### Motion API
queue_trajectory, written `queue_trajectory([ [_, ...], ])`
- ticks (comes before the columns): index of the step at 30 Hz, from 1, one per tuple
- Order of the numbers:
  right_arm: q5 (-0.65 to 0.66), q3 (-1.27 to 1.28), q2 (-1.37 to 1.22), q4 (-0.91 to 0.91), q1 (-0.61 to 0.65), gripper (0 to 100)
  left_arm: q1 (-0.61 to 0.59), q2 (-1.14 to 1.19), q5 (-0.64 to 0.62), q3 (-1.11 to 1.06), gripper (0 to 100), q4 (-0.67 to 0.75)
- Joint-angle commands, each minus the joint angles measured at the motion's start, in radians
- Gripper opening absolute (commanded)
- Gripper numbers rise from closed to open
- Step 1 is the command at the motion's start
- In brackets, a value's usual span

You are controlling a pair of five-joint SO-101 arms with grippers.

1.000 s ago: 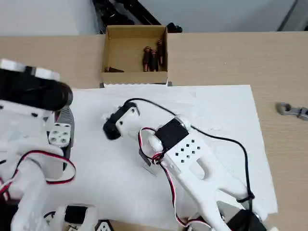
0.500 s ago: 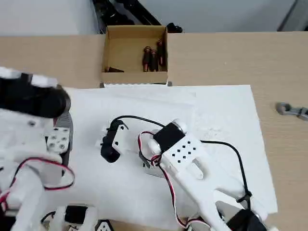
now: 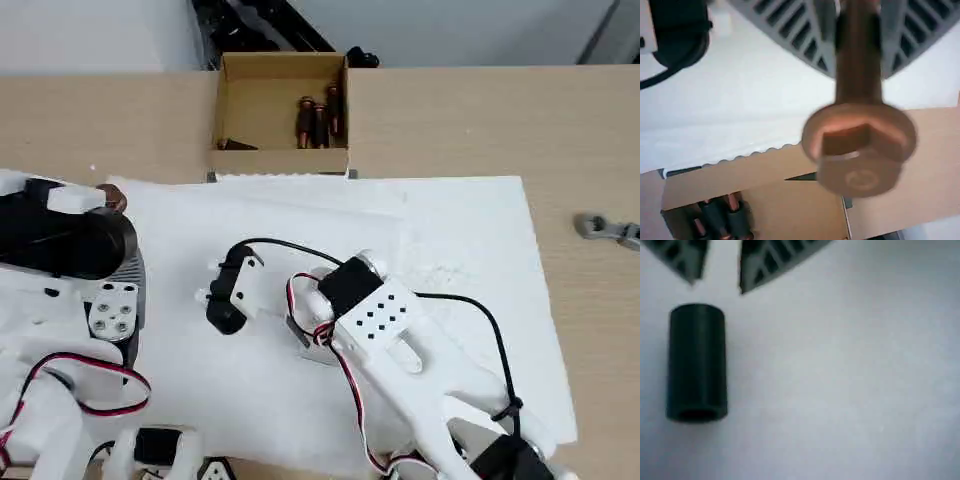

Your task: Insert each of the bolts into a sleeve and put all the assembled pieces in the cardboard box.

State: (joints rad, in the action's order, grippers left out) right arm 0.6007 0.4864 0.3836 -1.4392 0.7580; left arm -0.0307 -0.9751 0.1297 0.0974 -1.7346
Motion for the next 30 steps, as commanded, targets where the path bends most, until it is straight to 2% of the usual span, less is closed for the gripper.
queue_trajectory([
  [1, -0.021, -0.005, 0.004, 0.013, 0.001, 16.6, -0.002, -0.006, 0.002, -0.001, 1, 0.006],
  [6, -0.023, 0.035, 0.002, 0.019, 0.002, 16.5, -0.002, -0.006, 0.002, -0.001, 1, 0.005],
  [17, -0.061, 0.137, 0.002, 0.151, 0.004, 16.5, -0.002, 0.0, 0.0, -0.002, 1, 0.005],
  [30, -0.063, 0.204, 0.002, 0.18, 0.005, 16.7, -0.002, 0.0, 0.0, -0.002, 1, 0.005],
])
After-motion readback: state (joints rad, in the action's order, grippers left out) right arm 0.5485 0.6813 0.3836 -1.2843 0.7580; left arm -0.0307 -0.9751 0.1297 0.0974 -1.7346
